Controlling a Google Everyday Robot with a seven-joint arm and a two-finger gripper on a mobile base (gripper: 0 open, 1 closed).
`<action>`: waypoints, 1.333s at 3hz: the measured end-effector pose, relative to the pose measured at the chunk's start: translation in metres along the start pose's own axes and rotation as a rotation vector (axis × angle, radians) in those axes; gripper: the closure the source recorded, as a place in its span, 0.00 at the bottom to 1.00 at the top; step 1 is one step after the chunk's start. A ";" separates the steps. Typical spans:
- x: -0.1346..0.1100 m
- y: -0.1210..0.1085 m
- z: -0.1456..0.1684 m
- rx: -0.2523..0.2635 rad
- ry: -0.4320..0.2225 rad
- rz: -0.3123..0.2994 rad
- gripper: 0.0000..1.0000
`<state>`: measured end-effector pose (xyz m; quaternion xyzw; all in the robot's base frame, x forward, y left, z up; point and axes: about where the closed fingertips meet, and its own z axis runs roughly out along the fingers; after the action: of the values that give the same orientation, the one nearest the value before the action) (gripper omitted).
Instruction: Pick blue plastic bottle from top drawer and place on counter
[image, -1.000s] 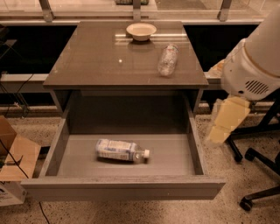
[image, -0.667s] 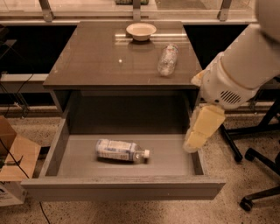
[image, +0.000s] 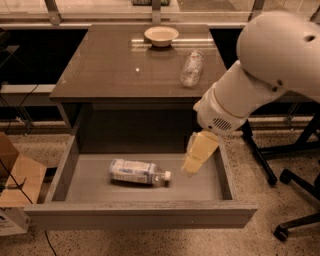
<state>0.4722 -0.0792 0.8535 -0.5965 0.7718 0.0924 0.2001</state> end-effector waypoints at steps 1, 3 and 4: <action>-0.006 0.001 0.038 -0.047 -0.008 0.053 0.00; -0.049 0.014 0.144 -0.170 -0.044 0.045 0.00; -0.069 0.014 0.191 -0.215 -0.055 0.041 0.00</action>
Offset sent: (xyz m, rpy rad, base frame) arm 0.0281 0.1089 -0.1238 0.0929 0.1830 0.0314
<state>0.5111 0.0581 0.7084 -0.5957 0.7638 0.1950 0.1541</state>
